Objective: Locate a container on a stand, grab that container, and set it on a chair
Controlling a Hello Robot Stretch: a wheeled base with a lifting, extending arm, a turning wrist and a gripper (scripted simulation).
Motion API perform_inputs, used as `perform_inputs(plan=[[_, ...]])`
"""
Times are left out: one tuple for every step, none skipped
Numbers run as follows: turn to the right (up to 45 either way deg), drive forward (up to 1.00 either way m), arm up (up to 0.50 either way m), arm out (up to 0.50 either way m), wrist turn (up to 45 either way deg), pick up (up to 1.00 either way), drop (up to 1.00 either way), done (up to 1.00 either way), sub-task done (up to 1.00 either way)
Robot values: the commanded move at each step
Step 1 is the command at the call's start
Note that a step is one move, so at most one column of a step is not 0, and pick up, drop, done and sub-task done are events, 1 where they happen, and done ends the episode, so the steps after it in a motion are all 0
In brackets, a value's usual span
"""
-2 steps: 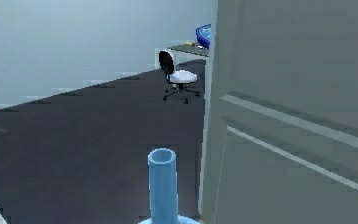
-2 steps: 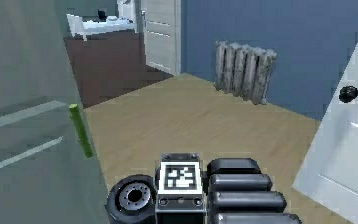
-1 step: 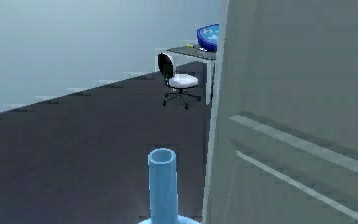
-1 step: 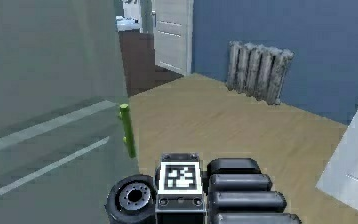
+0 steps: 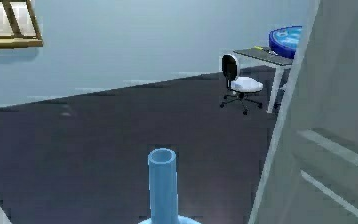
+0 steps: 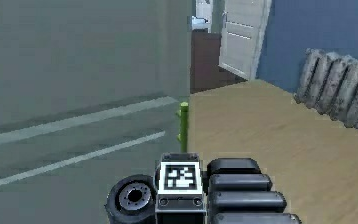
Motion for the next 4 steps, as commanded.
perform_inputs(plan=[[0.0, 0.75, 0.00, 0.00, 0.0, 0.00, 0.00, 0.00, 0.00], [15.0, 0.00, 0.00, 0.00, 0.0, 0.00, 0.00, 0.00, 0.00], [0.0, 0.25, 0.00, 0.00, 0.0, 0.00, 0.00, 0.00, 0.00], [21.0, 0.00, 0.00, 0.00, 0.0, 0.00, 0.00, 0.00, 0.00]])
